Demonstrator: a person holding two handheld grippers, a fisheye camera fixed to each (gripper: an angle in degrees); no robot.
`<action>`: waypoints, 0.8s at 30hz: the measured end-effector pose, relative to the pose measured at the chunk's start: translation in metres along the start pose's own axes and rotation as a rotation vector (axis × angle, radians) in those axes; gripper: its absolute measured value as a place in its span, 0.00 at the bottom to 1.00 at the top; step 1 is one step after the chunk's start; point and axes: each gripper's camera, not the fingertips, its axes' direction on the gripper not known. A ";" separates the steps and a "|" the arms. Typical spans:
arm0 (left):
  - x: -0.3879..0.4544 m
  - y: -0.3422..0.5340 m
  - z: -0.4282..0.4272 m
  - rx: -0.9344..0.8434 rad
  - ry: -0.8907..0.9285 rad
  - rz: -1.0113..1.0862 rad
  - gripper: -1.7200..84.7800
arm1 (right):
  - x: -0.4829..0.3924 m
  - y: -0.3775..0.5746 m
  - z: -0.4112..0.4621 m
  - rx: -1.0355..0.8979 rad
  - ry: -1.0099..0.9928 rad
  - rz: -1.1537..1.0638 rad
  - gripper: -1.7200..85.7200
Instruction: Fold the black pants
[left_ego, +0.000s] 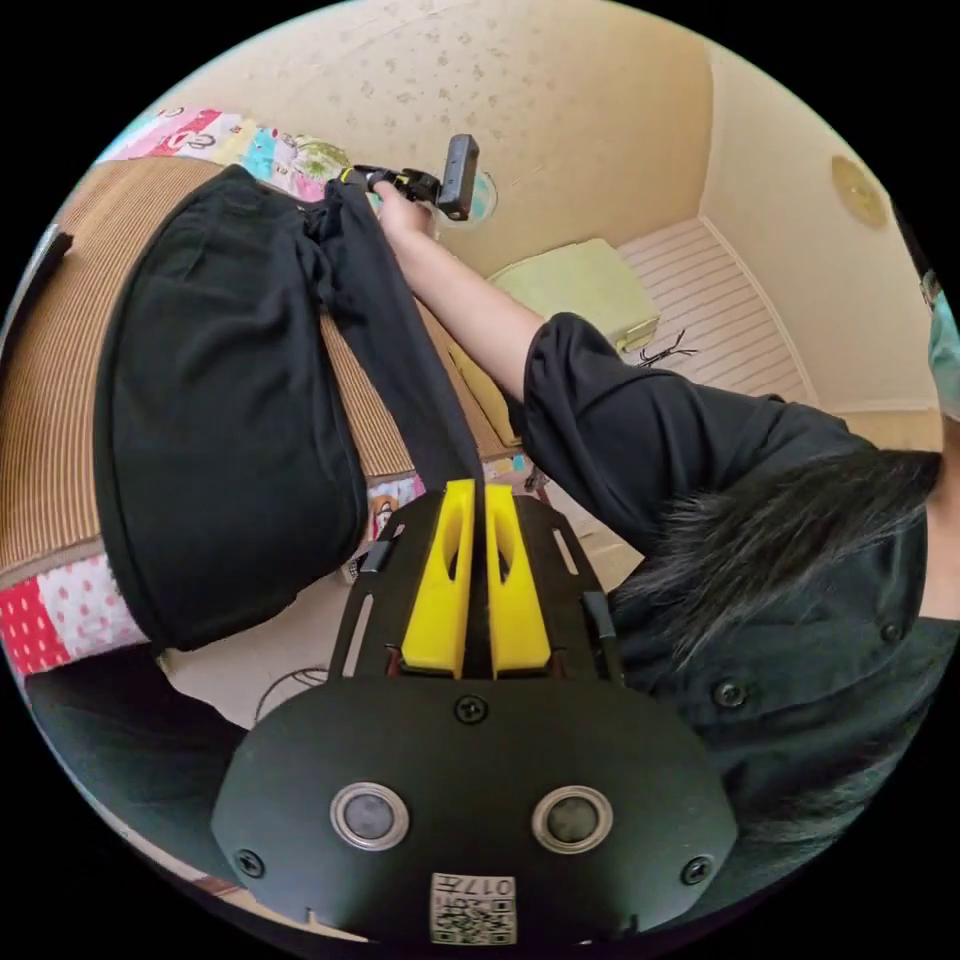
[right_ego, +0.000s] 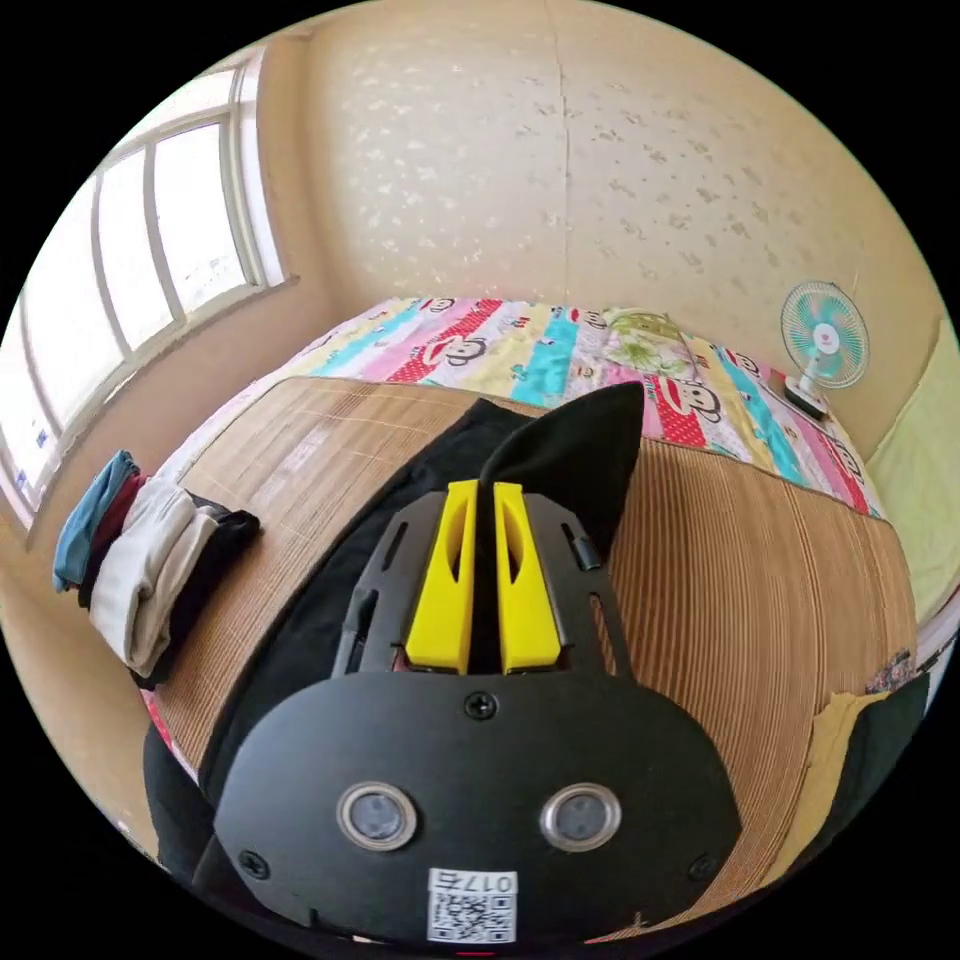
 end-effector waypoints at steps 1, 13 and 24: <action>-0.005 0.005 -0.009 0.011 -0.012 -0.024 0.02 | -0.020 -0.005 0.020 -0.024 -0.123 0.006 0.05; -0.086 0.038 -0.073 0.096 -0.250 -0.313 0.10 | -0.012 0.182 -0.005 -0.209 -0.393 0.060 0.11; -0.102 -0.081 0.007 -0.097 -0.378 -0.238 0.11 | 0.013 0.383 -0.113 -0.269 -0.363 0.337 0.09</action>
